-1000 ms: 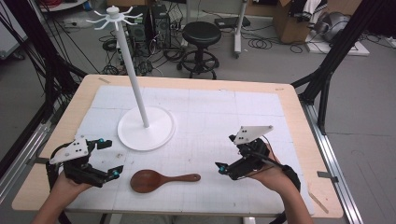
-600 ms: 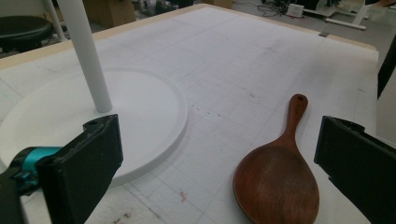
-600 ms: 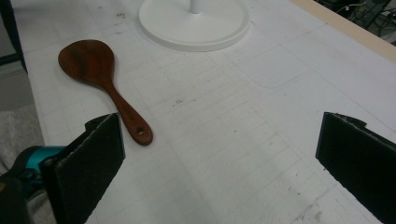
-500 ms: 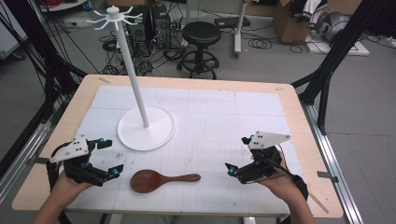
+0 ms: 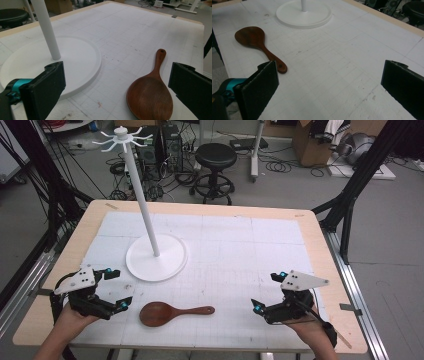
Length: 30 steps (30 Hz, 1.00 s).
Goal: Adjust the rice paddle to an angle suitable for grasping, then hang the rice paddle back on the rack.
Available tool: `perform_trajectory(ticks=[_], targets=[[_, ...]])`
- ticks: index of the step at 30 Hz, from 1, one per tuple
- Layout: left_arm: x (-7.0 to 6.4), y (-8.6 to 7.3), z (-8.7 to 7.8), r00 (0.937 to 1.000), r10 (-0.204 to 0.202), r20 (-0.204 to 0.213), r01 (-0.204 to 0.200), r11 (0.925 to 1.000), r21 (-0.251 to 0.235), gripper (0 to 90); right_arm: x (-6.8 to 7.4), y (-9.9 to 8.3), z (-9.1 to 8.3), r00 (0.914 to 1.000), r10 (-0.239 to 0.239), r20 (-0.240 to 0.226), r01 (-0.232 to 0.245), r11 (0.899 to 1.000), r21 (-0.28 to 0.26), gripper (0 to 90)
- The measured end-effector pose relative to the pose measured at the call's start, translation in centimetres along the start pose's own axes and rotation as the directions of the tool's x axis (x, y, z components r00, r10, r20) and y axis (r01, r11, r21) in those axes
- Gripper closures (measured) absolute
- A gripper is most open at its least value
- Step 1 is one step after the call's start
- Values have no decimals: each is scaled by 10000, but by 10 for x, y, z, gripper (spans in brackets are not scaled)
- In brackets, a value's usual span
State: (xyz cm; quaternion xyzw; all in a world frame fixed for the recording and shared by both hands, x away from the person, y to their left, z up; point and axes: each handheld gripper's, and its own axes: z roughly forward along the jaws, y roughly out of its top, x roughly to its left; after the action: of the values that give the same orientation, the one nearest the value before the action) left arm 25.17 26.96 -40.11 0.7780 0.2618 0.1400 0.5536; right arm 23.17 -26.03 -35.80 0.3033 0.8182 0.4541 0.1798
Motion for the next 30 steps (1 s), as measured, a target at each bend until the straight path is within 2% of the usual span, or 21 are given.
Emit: perform_trajectory(ticks=[8,11,19,23,28,30], targets=[[2,0,1,10000,2,55,-2,10000,-31,17,-1,-20,-5,9992,351,208,-347,9992,-185,4],[3,0,1,10000,31,48,-31,10000,-48,17,-3,-22,-6,9987,435,255,-426,9985,-356,5],[2,-1,2,9999,139,59,-139,9998,121,17,-1,-28,-3,9977,542,397,-531,9981,-300,4],[2,-1,2,9997,224,-96,-221,9994,282,17,-2,-28,-1,9977,566,380,-552,9977,-388,5],[2,0,0,9997,202,-163,-197,9994,294,17,-3,-28,-1,9975,576,397,-560,9976,-419,4],[4,1,0,9999,127,-69,-125,9995,297,17,-3,-27,-2,9976,578,389,-561,9975,-423,5]])
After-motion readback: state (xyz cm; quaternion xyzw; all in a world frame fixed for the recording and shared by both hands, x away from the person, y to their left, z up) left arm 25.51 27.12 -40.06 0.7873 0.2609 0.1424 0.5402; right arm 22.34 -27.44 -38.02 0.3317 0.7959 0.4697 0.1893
